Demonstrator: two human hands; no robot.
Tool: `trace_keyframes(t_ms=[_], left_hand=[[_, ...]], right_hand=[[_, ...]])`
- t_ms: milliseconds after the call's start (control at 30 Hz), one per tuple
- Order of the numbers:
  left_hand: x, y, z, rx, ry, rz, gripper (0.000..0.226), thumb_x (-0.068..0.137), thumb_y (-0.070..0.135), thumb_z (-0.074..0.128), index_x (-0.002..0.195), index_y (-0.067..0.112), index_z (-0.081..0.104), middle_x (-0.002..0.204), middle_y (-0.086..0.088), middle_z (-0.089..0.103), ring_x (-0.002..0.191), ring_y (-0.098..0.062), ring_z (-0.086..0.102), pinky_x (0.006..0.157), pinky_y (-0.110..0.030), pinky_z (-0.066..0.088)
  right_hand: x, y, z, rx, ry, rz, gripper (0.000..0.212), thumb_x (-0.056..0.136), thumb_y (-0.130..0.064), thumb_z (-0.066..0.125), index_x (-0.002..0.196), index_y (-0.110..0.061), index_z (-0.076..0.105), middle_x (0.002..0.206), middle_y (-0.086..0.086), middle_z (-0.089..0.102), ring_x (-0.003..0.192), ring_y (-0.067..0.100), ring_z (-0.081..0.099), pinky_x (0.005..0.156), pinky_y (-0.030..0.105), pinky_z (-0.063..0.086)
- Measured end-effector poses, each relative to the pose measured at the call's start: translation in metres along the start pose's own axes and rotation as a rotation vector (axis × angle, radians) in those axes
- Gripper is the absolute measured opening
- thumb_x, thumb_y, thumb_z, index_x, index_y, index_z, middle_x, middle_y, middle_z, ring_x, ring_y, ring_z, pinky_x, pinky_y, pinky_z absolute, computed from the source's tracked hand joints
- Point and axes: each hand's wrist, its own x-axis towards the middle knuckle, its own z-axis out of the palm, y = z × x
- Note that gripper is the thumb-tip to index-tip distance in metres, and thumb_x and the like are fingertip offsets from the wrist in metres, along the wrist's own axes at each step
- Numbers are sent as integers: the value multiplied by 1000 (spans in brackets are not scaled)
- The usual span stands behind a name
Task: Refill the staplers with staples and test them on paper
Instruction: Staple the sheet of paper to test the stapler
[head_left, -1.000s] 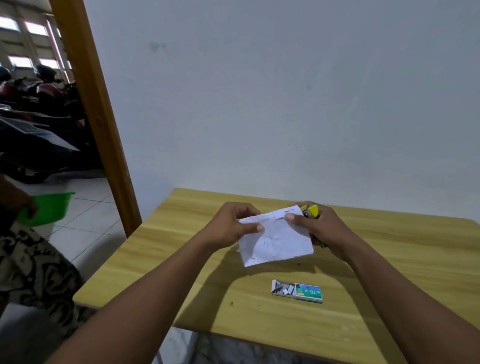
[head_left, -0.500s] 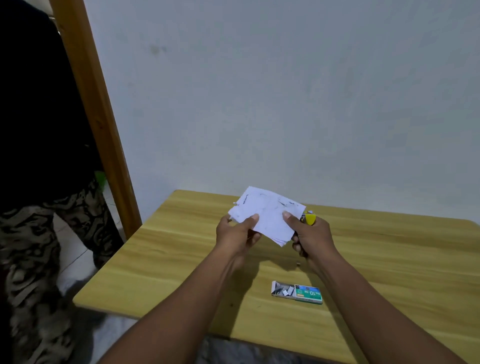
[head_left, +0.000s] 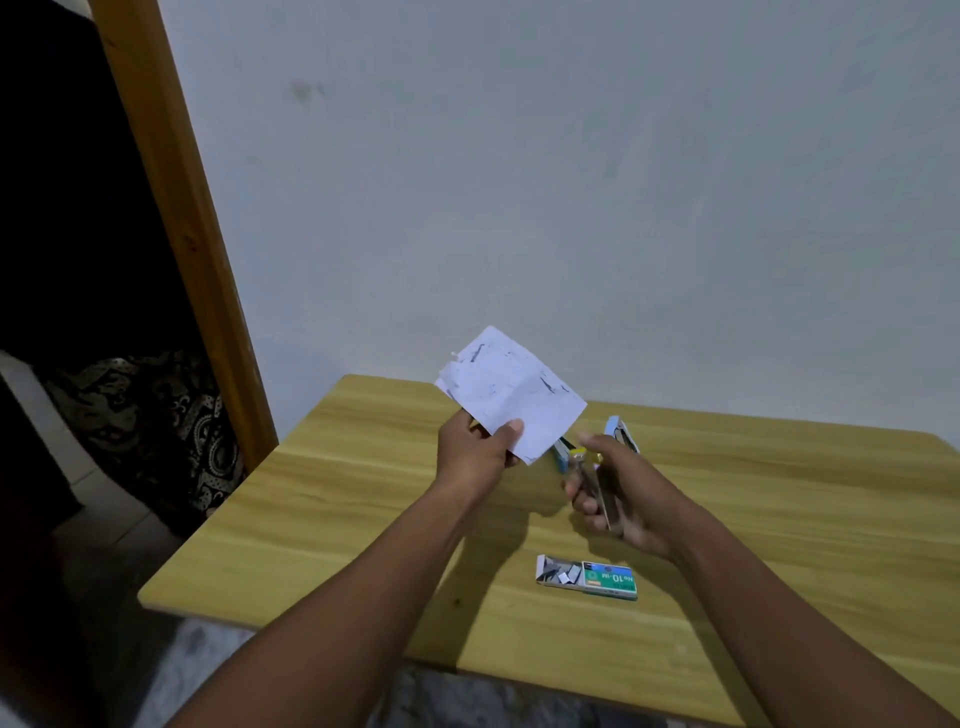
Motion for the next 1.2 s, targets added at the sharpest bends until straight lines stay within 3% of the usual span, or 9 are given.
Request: trace_keyframes(t_ms=[100,233,400,500,633,867,1033,1200], left_hand=[[4,4,-3,50,-16,54,24,90,4,73,111,13,67,107,-8,75,96,-26,74,72,-36,63],[1,5,0,138,-45,121,23,88,5,74,110,11,69,102,-8,77,94,-29,75,72,-35,62],[-2,3,-3,226,-55,211,21,85,11,76,102,21,70,97,-6,78,95,-33,72,83,-51,59],[-3,5,-5,258,-45,272,25,79,21,75,100,32,69,95,-6,77,91,-36,70,81,-58,59],[1,4,-9,289,-24,310,30,77,26,73,101,42,65,94,-8,75,89,-37,69,79,-59,59],[3,2,-12,305,-99,306,41,76,20,76,115,26,65,102,-1,77,96,-28,73,84,-57,59],[3,5,-15,296,-110,314,41,82,13,75,119,25,63,104,-3,76,97,-26,73,85,-56,59],[-1,1,-15,312,-214,262,55,78,13,81,125,29,57,111,0,75,102,-21,72,87,-48,61]], right_hand=[[-5,7,2,52,-171,66,38,86,-42,65,90,-6,55,73,10,58,54,17,48,45,26,38],[0,6,18,146,-122,-94,42,82,-41,71,100,-5,57,79,12,62,59,19,53,46,27,41],[6,4,24,227,-76,-151,37,84,-37,71,96,-3,65,82,13,64,62,21,56,48,30,41],[7,7,25,223,-91,-132,37,83,-38,72,95,-4,66,84,13,65,64,21,56,49,30,41],[6,7,25,232,-134,-107,38,84,-39,71,98,-5,63,87,13,66,66,21,56,50,30,41],[6,7,25,303,-111,-91,34,83,-39,71,89,-6,64,84,12,64,65,22,53,48,29,40],[4,9,27,312,-119,-83,32,84,-39,70,91,-8,63,83,11,64,65,21,53,48,28,40],[7,8,28,280,-118,-116,31,81,-39,74,90,-10,68,84,10,63,65,21,54,50,29,40]])
